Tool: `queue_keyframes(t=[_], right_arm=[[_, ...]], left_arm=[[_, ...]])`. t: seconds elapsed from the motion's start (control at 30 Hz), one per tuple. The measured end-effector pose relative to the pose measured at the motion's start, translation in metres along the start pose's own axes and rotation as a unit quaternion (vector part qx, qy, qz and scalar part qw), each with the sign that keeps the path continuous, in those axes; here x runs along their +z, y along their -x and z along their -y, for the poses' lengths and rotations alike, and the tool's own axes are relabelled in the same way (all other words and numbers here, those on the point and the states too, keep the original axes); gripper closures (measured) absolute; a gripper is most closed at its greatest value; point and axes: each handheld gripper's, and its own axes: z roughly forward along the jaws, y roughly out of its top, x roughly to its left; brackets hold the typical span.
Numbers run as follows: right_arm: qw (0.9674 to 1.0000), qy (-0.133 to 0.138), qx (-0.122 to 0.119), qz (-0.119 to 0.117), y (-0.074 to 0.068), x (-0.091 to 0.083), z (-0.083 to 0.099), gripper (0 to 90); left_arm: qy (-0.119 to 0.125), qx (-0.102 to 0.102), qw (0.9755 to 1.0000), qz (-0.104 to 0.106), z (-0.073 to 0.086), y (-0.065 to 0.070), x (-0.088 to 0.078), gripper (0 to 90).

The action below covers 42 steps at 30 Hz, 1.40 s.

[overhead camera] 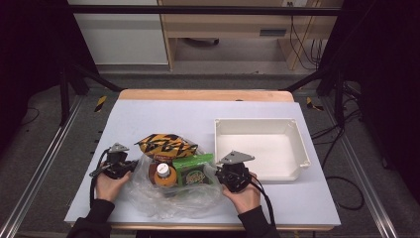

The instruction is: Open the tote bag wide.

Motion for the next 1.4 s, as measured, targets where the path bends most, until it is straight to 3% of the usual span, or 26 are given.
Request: queue_keyframes(t=[0.3,0.4,0.5,0.67,0.73,0.83,1.03,1.13,1.4], right_arm=[[0.9998,-0.010,0.014,0.001,0.001,0.017,0.027,87.9],[0.9997,-0.016,0.016,0.013,0.002,0.022,0.039,83.3],[0.9996,-0.012,0.025,0.007,0.007,0.026,0.047,80.7],[0.9999,0.005,0.014,-0.007,0.006,0.016,0.049,69.9],[0.9998,0.019,0.002,0.001,0.004,0.007,0.050,64.2],[0.9986,0.052,0.001,-0.007,0.004,-0.010,0.049,59.0],[0.9945,0.105,-0.002,-0.006,0.006,-0.043,0.041,53.9],[0.9911,0.133,-0.004,-0.010,0.004,-0.057,0.029,51.1],[0.9837,0.177,-0.030,-0.019,-0.010,-0.077,-0.005,46.0]], left_arm=[[0.013,0.000,0.9999,0.007,0.001,0.003,-0.002,87.7],[0.034,-0.008,0.9994,0.010,0.001,0.002,-0.009,77.8],[0.054,-0.009,0.9985,0.009,0.002,0.002,-0.018,66.6],[0.083,-0.005,0.9965,0.001,0.007,0.007,-0.037,51.6],[0.095,-0.005,0.9954,0.000,0.009,0.007,-0.047,47.4],[0.112,-0.007,0.9937,0.001,0.012,0.008,-0.061,43.1],[0.136,-0.011,0.9906,0.012,0.019,0.012,-0.080,42.6],[0.131,0.001,0.9914,0.006,0.023,0.018,-0.083,46.4],[0.105,0.000,0.9942,0.023,0.035,0.025,-0.078,65.9]])
